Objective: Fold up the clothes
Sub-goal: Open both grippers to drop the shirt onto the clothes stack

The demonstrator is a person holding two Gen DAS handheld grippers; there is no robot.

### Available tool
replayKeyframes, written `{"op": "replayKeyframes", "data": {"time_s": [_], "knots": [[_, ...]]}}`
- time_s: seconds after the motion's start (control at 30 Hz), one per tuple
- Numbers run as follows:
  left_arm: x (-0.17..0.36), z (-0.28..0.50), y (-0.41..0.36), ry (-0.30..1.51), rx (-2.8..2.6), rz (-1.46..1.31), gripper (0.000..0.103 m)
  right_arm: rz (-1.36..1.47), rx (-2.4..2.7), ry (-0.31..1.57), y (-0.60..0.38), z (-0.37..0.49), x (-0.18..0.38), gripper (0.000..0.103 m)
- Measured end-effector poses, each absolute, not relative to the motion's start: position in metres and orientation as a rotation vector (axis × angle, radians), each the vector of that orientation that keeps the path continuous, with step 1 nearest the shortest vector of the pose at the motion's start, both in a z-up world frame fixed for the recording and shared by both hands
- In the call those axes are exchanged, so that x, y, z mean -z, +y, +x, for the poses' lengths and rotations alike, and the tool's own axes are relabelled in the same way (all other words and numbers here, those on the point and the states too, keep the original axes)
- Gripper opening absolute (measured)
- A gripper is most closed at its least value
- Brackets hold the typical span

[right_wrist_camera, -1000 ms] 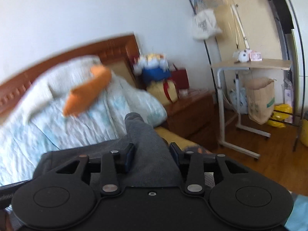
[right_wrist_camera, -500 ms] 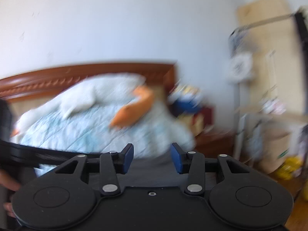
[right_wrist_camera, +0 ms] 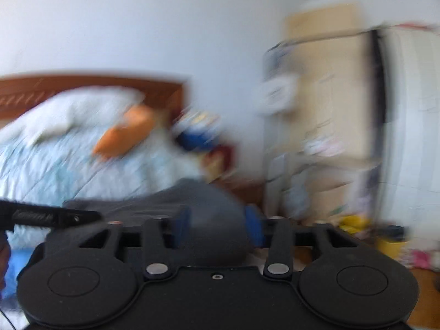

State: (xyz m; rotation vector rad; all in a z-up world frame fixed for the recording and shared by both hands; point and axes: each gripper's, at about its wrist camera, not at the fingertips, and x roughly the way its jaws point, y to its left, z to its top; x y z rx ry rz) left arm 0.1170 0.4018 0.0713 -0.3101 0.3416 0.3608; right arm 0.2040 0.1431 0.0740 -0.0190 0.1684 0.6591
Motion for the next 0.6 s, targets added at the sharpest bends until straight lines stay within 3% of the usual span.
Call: {"op": "replayKeyframes", "data": {"time_s": [0.03,0.17,0.6], "knots": [[-0.078,0.108,0.395,0.334,-0.370,-0.289,0.068,0.026,-0.674,0.207,0.120,0.191,-0.071,0.073],[-0.095,0.065,0.356,0.296,-0.400,-0.237,0.094,0.005,-0.656,0.289,0.055,0.141,-0.051,0.074],[-0.058,-0.046,0.229,0.526,-0.230,-0.238,0.103,0.054,-0.594,0.373,-0.018,0.026,-0.062,0.075]]}}
